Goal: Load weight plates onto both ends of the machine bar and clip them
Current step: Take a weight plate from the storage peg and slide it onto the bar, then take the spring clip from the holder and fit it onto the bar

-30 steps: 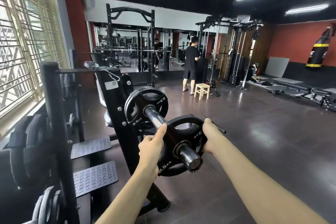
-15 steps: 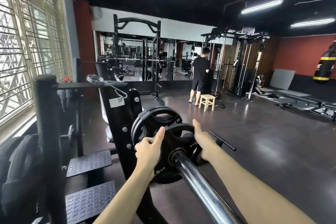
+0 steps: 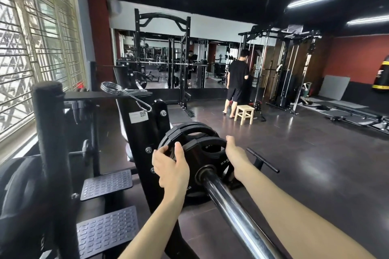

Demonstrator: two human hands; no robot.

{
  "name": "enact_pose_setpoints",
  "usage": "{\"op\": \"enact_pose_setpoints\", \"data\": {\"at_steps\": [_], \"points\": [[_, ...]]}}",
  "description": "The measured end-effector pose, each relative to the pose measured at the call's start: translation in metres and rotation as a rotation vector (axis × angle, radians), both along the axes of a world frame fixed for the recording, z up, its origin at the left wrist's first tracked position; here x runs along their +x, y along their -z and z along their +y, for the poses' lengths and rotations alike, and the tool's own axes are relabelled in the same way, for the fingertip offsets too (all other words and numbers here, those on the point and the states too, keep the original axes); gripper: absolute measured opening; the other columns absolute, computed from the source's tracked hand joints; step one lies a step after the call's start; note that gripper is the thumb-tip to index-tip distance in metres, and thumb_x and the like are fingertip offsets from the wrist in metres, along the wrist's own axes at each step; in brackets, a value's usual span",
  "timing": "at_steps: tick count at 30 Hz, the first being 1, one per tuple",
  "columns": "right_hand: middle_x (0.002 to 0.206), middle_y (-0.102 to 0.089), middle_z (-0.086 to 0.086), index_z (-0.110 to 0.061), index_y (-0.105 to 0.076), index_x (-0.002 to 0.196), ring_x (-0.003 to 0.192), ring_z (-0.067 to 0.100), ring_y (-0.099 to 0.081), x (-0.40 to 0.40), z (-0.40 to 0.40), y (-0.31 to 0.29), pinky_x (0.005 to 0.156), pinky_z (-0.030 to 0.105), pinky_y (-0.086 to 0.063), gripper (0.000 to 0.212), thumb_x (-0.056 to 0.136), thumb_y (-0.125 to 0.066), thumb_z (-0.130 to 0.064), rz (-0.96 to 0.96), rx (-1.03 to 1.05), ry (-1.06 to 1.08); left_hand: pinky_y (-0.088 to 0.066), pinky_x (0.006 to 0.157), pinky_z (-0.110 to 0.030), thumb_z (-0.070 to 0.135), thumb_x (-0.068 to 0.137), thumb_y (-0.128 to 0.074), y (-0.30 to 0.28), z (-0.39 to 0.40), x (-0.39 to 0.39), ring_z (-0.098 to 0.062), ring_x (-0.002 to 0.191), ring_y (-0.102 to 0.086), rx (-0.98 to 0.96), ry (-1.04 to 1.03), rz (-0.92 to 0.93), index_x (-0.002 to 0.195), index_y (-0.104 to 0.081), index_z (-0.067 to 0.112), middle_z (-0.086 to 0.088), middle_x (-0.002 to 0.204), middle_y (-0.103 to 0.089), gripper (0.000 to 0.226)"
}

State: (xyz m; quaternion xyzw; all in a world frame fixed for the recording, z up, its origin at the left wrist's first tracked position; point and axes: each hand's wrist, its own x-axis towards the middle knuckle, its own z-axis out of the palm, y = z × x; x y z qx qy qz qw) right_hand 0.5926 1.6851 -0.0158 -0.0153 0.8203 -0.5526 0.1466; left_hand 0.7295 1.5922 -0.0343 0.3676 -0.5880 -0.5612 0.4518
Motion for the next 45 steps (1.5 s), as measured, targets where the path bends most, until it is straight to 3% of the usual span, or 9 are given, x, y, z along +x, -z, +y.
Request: {"op": "enact_pose_setpoints", "data": {"at_steps": [10,14,17,23,27,30,34,38,45], "points": [[0.148,-0.051,0.013,-0.009,-0.04,0.151,0.13,0.035,-0.052,0.005,-0.014,-0.009,0.106,0.046,-0.044,0.077,0.098,-0.031,-0.064,0.093,-0.054,-0.035,-0.019,0.123,-0.052,0.041,0.105,-0.029,0.011,-0.012,-0.005,-0.019,0.151,-0.024,-0.011,0.018,-0.003,0.153,-0.039,0.023,0.002,0.16,-0.036,0.052],[0.154,-0.045,0.014,-0.01,-0.038,0.153,0.136,0.036,-0.046,-0.001,-0.022,-0.012,0.11,0.047,-0.041,0.076,0.1,-0.03,-0.063,0.071,-0.064,-0.065,-0.02,0.121,-0.057,0.047,0.1,-0.02,0.01,-0.024,-0.015,-0.026,0.152,-0.023,-0.08,0.022,-0.067,0.131,-0.058,0.029,-0.002,0.156,-0.043,0.052],[0.156,-0.042,0.014,-0.01,-0.039,0.154,0.138,0.036,-0.044,-0.007,-0.03,-0.013,0.11,0.046,-0.039,0.072,0.102,-0.029,-0.06,0.071,-0.083,-0.08,-0.013,0.124,-0.052,0.052,0.096,-0.017,0.008,-0.038,-0.024,-0.018,0.155,-0.015,-0.09,0.019,-0.097,0.143,-0.05,0.012,0.0,0.162,-0.035,0.07],[0.133,-0.059,0.017,-0.005,-0.056,0.137,0.099,0.028,-0.049,-0.009,-0.039,-0.018,0.084,0.037,-0.04,0.068,0.105,-0.024,-0.055,0.211,0.017,-0.123,-0.01,0.127,-0.04,0.034,0.108,-0.024,0.008,-0.04,-0.02,-0.007,0.152,-0.017,-0.022,0.09,-0.01,0.159,-0.027,0.022,0.009,0.166,-0.023,0.052],[0.111,-0.058,0.01,-0.008,-0.059,0.128,0.097,0.026,-0.05,-0.008,-0.034,-0.023,0.089,0.038,-0.043,0.059,0.105,-0.029,-0.053,0.211,0.034,-0.185,-0.005,0.127,-0.043,0.033,0.109,-0.023,0.009,-0.043,-0.016,-0.005,0.153,-0.01,-0.023,0.137,-0.028,0.159,-0.025,0.021,0.009,0.167,-0.018,0.052],[0.14,-0.057,0.005,-0.02,-0.05,0.145,0.128,0.028,-0.051,-0.005,-0.036,-0.028,0.107,0.043,-0.039,0.061,0.102,-0.034,-0.059,0.289,-0.048,-0.214,-0.003,0.126,-0.046,0.044,0.106,-0.027,0.0,-0.049,-0.017,-0.009,0.155,-0.005,-0.012,0.166,-0.118,0.16,-0.022,0.022,0.006,0.169,-0.013,0.059],[0.166,-0.025,-0.006,-0.025,-0.04,0.155,0.154,0.023,-0.022,-0.001,-0.047,-0.033,0.121,0.051,-0.023,0.069,0.1,-0.03,-0.065,0.514,0.073,-0.28,-0.005,0.126,-0.042,0.053,0.103,-0.032,-0.013,-0.046,-0.024,-0.014,0.156,0.003,-0.12,0.193,-0.242,0.161,-0.011,0.015,0.001,0.17,-0.003,0.073],[0.151,-0.053,-0.001,-0.023,-0.056,0.145,0.137,0.026,-0.049,-0.002,-0.045,-0.03,0.109,0.043,-0.043,0.062,0.101,-0.031,-0.06,0.528,0.126,-0.273,-0.007,0.124,-0.039,0.047,0.105,-0.03,-0.01,-0.046,-0.025,-0.01,0.155,0.002,-0.157,0.183,-0.259,0.162,-0.009,0.017,0.006,0.17,-0.005,0.067],[0.139,-0.062,0.003,-0.023,-0.055,0.145,0.128,0.029,-0.054,-0.001,-0.044,-0.035,0.098,0.037,-0.042,0.057,0.104,-0.032,-0.055,0.515,0.152,-0.288,-0.011,0.126,-0.037,0.051,0.103,-0.036,-0.016,-0.059,-0.022,-0.015,0.156,-0.008,-0.118,0.239,-0.223,0.161,-0.018,0.014,0.001,0.168,-0.017,0.071]]}}
